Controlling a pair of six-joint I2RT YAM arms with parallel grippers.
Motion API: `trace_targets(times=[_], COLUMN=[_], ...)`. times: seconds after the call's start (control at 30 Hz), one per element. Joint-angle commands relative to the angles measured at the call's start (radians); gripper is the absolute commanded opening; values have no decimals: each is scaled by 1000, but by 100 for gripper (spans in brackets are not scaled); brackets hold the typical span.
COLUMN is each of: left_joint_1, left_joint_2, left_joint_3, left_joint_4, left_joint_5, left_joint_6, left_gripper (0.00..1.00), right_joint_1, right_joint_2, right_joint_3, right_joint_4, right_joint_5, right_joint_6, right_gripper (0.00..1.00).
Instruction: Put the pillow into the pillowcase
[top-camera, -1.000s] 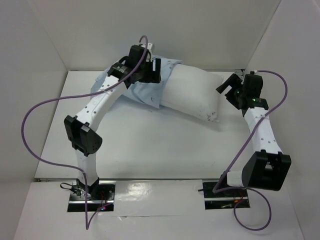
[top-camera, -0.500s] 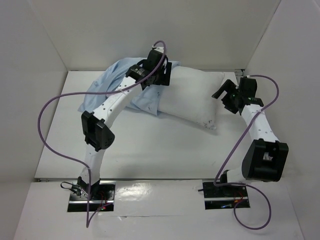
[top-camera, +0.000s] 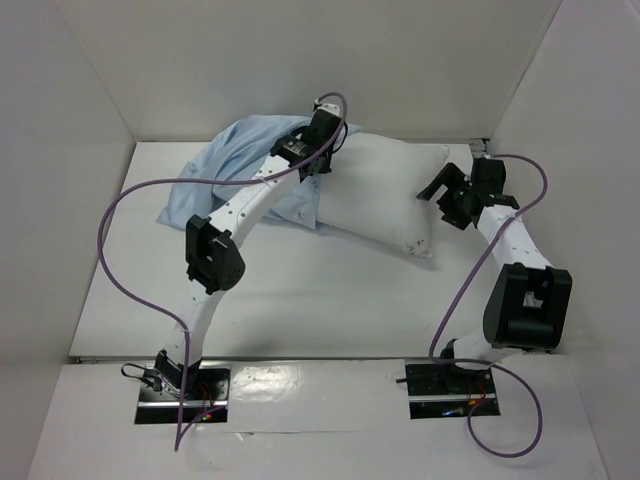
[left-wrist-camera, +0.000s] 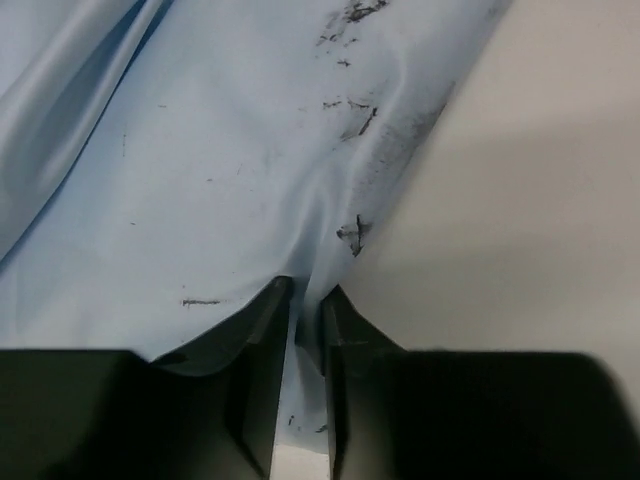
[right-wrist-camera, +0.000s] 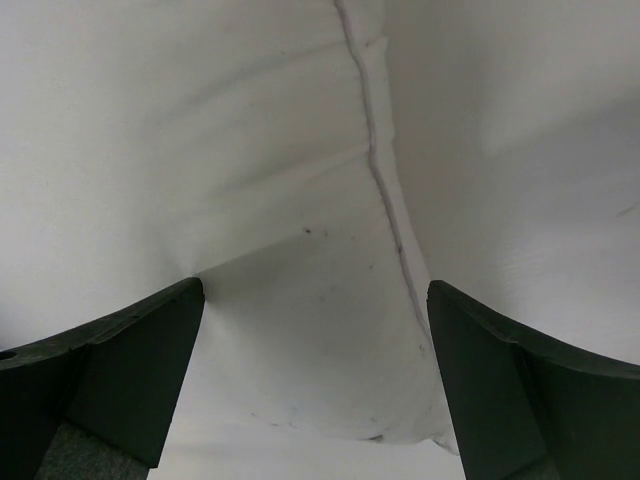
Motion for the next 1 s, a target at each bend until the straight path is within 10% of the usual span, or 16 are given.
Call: trace_targets(times=[0.0,0.13,0.17,0.2,0.3,0.6,0.9,0.97], left_joint_1=[-3,-22,-22,-40,-82,-105,-114,-114], left_joint_2=[-39,-81,-95,-95,-95,-317,-664,-695], left_joint_3=[27,27,27,43,115,85,-588,-624], left_joint_4=[17,17,17,17,-3,165,190,146], left_joint_5=[-62,80,187,247,528,952,955,931], left_joint_6=[24,35,44,44,14,-117,-172,-157], left_gripper=[30,0,0,0,0,0,0,22], right_joint_1=[33,114,152,174,258,312,439,449], right_joint_2=[25,89,105,119,140,-93,-330,-355], right_joint_3=[-11,-32,-32,-32,9,255,-311,-380], right_joint_4=[97,222,279,314,416,327,341,325], right_joint_5=[-38,-150,-192,-231,-342,-215,-94,-94], right_joint_6=[21,80,117,143,238,231,257,271], right_gripper=[100,88,74,37,0,0,0,7])
